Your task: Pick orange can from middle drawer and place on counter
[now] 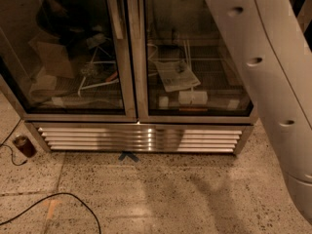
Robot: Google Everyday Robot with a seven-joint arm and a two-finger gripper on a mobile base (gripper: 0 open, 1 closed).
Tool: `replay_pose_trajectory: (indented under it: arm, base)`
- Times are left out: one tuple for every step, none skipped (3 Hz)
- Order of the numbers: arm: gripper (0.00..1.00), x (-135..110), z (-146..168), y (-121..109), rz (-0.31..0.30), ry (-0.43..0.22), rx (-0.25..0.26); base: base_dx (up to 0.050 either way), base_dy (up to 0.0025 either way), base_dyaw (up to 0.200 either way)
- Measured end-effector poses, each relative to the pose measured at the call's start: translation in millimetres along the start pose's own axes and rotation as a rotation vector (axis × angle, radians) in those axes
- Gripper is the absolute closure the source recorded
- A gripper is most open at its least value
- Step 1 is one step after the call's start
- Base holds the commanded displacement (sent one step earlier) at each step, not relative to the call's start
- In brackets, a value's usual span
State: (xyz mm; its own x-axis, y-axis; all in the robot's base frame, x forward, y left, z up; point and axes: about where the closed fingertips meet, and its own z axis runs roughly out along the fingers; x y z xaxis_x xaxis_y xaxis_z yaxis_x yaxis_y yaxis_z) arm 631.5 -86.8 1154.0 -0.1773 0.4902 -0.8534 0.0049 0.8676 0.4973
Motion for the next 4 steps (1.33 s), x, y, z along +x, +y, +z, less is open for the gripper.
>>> replay_pose_trajectory:
  arm:
    - [0.00, -43.4, 14.7, 16.4, -0.091, -0.050, -0.053]
    - [0.00, -78.6, 14.1, 39.4, -0.176, -0.051, -0.110]
    - [0.00, -110.4, 21.2, 10.0, -0.214, -0.045, -0.095]
    - [0.00, -110.4, 21.2, 10.0, -0.214, -0.045, -0.095]
  base:
    - [0.000, 0.00000, 0.000]
    - [0.000, 0.00000, 0.000]
    - [0.000, 0.00000, 0.000]
    - [0.000, 0.00000, 0.000]
